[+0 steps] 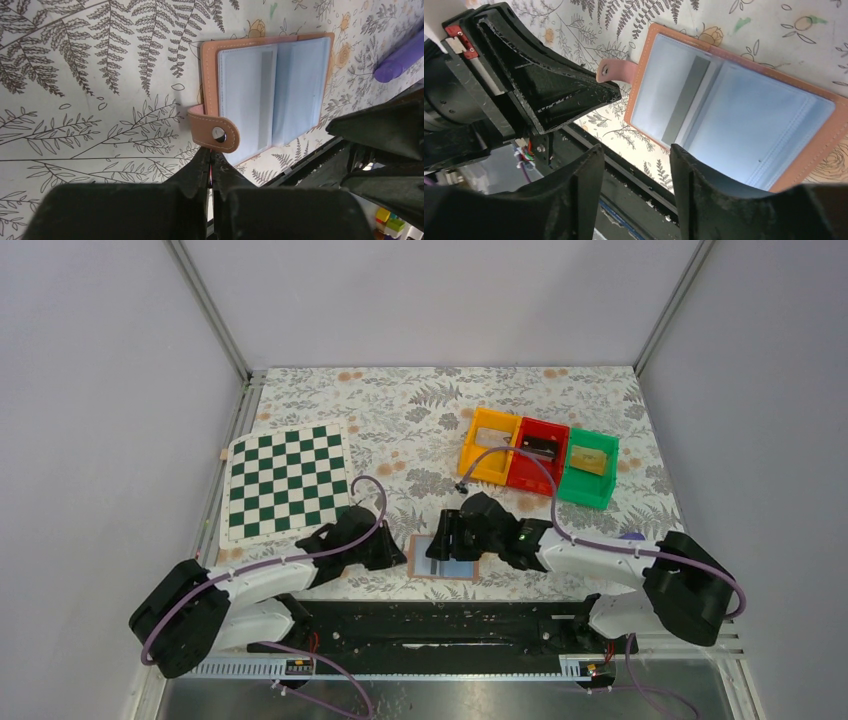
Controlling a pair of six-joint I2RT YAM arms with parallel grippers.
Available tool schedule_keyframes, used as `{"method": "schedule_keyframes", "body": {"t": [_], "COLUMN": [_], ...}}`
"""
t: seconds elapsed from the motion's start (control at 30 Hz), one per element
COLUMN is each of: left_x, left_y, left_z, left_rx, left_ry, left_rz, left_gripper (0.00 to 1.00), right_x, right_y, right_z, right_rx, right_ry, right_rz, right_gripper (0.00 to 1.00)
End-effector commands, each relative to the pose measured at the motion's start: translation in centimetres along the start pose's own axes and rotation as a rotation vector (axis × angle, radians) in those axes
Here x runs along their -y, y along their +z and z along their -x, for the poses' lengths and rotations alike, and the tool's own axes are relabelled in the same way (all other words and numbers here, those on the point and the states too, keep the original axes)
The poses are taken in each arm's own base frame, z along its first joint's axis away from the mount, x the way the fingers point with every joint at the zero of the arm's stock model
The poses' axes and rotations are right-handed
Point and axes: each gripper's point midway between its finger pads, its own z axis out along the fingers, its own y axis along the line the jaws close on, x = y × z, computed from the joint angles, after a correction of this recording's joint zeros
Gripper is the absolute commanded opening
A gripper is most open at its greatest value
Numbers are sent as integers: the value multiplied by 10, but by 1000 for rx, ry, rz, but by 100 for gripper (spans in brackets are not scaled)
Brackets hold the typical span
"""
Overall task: Take the credit cards out of the card holder
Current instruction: Remove the credit card from the card holder.
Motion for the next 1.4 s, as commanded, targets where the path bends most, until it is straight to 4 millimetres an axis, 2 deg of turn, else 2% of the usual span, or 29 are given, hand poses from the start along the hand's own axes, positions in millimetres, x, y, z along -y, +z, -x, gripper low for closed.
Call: {"method": "schedule_keyframes", "body": {"t": [0.0, 0.1, 0.3, 0.37, 0.4, 0.47, 0.53, 0.57, 0.73, 1.0, 1.03, 1.1, 1.2, 1.37], "left_x": [22, 31, 35, 27, 20, 3, -5, -5, -9, -5, -3, 3, 10, 26], "left_y": [-5, -12, -20, -20, -20, -21, -25, -27, -23, 3, 5, 7, 4, -8], "left_z": [9, 10, 10, 12, 14, 17, 20, 22, 31, 34, 35, 32, 24, 16], "left_rx": [56, 73, 89, 101, 112, 137, 158, 167, 214, 180, 180, 156, 121, 118], "left_ry": [14, 1, -19, -28, -36, -44, -37, -28, 15, 43, 44, 45, 33, -11], "left_rz": [-129, -191, -218, -174, -129, -29, 14, 15, 32, 30, 23, -3, -54, -175], "left_gripper": [0, 0, 0, 0, 5, 28, 58, 65, 71, 60, 55, 28, 2, 0], "right_x": [-8, -2, 2, -2, -1, -1, 0, 0, 3, 7, 7, 6, 11, 17], "right_y": [12, 15, 28, 33, 34, 35, 33, 32, 32, 36, 37, 38, 38, 42], "right_z": [14, 11, 9, 8, 6, 3, 3, 3, 3, -1, -2, -2, -1, -3], "right_rx": [66, 74, 72, 64, 57, 49, 55, 60, 68, 62, 58, 56, 61, 60], "right_ry": [-35, -80, -147, -163, -170, -168, -164, -163, -155, -147, -141, -137, -146, -143], "right_rz": [-78, -164, -260, -272, -281, -284, -277, -277, -284, -284, -286, -287, -320, -348], "right_gripper": [63, 73, 75, 75, 75, 74, 74, 74, 73, 72, 72, 73, 75, 77]}}
